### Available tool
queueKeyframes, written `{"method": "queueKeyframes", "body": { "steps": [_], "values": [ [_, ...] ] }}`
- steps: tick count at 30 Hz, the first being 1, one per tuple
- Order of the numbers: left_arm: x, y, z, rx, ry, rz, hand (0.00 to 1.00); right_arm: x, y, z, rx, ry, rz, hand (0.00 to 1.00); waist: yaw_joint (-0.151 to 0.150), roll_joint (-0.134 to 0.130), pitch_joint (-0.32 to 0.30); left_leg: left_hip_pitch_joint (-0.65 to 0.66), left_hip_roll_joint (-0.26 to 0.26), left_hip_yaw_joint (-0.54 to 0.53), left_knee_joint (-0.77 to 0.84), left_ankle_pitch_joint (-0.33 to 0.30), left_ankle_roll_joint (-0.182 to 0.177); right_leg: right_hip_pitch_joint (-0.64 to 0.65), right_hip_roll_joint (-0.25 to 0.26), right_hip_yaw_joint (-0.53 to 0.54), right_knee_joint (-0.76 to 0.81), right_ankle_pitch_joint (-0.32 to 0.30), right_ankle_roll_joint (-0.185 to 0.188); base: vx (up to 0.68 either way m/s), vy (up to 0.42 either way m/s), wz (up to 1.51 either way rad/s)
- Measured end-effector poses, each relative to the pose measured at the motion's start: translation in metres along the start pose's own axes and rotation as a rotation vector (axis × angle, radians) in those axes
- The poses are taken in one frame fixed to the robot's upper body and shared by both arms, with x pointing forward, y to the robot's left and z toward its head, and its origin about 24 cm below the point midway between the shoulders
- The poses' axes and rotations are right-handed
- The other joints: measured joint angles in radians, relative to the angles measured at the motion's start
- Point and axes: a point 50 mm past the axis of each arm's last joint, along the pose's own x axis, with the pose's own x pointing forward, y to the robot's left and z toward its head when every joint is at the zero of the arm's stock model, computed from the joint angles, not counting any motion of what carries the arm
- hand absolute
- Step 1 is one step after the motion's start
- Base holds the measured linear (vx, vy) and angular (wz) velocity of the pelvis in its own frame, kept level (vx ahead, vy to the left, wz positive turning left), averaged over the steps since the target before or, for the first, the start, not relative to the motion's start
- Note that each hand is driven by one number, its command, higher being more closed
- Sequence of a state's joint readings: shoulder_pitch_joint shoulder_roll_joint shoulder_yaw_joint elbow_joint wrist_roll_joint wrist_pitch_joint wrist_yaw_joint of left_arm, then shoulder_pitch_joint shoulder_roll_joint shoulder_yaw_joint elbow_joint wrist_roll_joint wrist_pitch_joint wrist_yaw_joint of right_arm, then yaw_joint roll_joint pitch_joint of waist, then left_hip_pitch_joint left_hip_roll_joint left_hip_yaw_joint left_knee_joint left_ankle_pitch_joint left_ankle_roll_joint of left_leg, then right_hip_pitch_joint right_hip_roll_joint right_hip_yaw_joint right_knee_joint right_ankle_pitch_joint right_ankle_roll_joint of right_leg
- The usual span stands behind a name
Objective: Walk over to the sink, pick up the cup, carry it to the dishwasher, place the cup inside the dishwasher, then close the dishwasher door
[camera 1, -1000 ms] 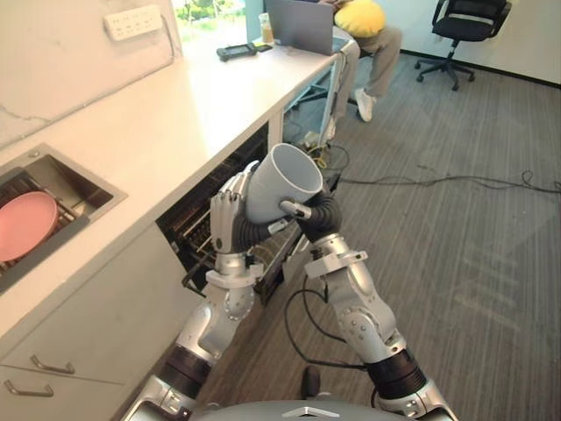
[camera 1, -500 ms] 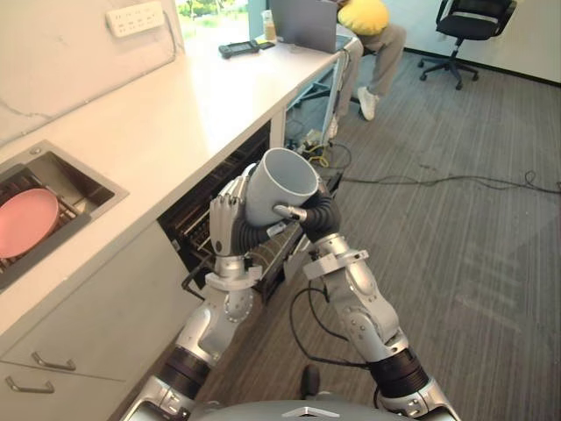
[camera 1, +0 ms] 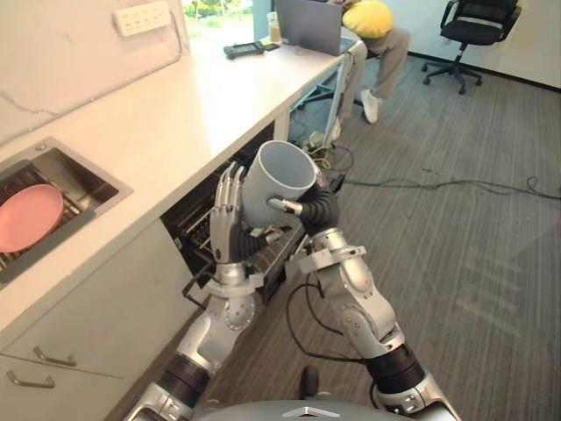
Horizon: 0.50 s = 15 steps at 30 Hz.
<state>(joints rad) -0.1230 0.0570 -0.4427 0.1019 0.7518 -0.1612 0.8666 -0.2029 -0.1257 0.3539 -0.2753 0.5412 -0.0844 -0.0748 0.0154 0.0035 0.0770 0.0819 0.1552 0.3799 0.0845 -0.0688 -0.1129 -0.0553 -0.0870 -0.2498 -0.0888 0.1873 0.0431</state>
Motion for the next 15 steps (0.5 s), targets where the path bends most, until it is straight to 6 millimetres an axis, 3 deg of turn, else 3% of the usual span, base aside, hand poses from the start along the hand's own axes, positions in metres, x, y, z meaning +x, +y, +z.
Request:
{"method": "queueKeyframes", "body": {
  "steps": [6,10,12,15],
  "values": [
    [0.002,0.005,-0.006,-0.037,0.065,0.056,0.00,0.000,-0.009,0.005,-0.010,-0.020,-0.052,1.00,0.002,0.000,0.001,0.000,0.000,0.000,0.000,-0.001,0.000,0.000,0.000,-0.001,0.000,-0.001,0.001,0.00,0.000,0.00],
    [-0.004,0.019,-0.027,-0.072,0.225,0.143,0.00,-0.002,-0.029,0.014,-0.079,-0.055,-0.146,1.00,0.002,0.001,0.004,-0.001,0.000,-0.006,0.000,-0.001,0.001,0.003,-0.001,-0.007,0.000,0.000,0.000,0.00,0.002,0.04],
    [-0.019,0.023,-0.053,-0.129,0.408,0.139,0.00,-0.005,-0.052,0.014,-0.133,-0.043,-0.232,1.00,0.005,0.001,0.005,-0.001,0.000,-0.022,0.001,0.000,0.001,0.014,-0.004,-0.022,0.000,-0.001,0.001,0.00,0.027,0.21],
    [-0.058,0.024,-0.083,-0.178,0.632,0.025,0.00,-0.012,-0.092,0.005,-0.257,0.050,-0.360,1.00,0.022,-0.004,0.009,-0.011,-0.006,-0.051,-0.001,0.004,0.008,0.023,-0.015,-0.051,0.000,-0.003,0.003,-0.01,0.042,0.26]
  ]
}}
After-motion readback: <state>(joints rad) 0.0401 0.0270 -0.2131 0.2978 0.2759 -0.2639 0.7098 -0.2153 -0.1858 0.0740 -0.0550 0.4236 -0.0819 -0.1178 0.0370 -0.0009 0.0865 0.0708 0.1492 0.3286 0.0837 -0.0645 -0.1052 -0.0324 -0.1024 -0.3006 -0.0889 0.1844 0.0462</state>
